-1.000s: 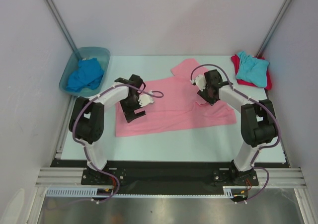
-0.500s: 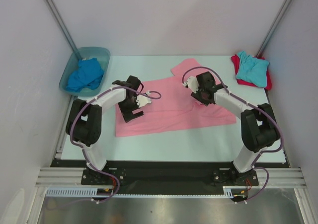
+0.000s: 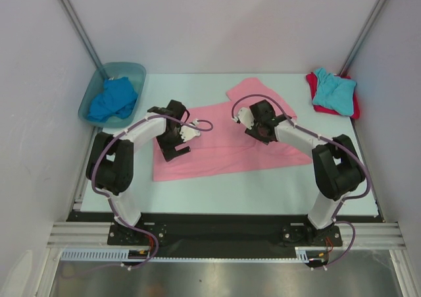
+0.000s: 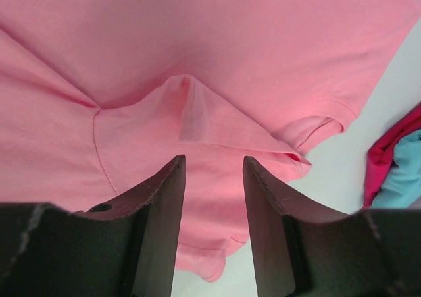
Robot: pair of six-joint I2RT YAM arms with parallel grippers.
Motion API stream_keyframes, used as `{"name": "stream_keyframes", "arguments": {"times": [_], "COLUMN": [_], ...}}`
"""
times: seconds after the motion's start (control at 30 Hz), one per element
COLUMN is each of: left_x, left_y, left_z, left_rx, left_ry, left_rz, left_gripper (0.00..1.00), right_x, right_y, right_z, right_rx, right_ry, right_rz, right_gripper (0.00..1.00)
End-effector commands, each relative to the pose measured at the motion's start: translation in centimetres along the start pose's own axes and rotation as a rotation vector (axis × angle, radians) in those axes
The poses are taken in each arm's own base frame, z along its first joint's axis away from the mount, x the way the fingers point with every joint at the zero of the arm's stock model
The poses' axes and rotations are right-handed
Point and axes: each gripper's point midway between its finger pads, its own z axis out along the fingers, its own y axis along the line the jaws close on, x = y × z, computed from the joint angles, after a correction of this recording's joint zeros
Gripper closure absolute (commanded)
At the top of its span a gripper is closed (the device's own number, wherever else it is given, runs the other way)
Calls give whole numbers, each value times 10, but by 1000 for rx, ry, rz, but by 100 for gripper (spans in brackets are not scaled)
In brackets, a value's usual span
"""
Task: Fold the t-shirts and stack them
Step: Fold the tshirt
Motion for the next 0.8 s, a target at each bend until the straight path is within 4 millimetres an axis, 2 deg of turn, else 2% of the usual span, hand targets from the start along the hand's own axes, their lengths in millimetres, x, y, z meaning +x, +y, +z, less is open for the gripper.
{"name": "stream_keyframes", "arguments": {"times": [0.0,0.23,0.43,0.7,0.77], "left_x": [-1,-6,-6,-7,-7], "left_y": [9,12,14,13,12], "left_z": [-15,-15,-16,-15,-14], "left_rx": [-52,-53,-59,-54,-49], "left_ry": [-35,-44,-42,-46,-46], "left_rz": [-24,-29,-19,-21,-24], "left_gripper": [0,0,0,0,0], "right_x": [-9,-7,-7,-8,-10], "right_y": [-2,3,4,5,3], "right_z": [4,14,19,26,26], "right_rx": [16,11,11,19,33], "right_ry": [-14,4,9,16,12], "right_rz": [-15,-11,-9,8,12], "right_gripper": [54,51,53,60,66]}}
